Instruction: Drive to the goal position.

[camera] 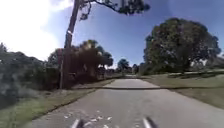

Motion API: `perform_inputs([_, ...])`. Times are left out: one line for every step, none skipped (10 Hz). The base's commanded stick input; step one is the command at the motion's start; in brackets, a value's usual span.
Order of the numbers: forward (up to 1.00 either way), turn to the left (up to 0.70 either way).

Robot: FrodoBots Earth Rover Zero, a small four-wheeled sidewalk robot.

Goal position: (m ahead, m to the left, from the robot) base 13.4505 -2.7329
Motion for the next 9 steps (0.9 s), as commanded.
perform_inputs([0.70, 0.00])
perform_inputs([0.70, 0.00])
perform_inputs([0.70, 0.00])
perform_inputs([0.70, 0.00])
perform_inputs([0.70, 0.00])
perform_inputs([0.70, 0.00])
perform_inputs([0.70, 0.00])
perform_inputs([0.70, 0.00])
perform_inputs([0.70, 0.00])
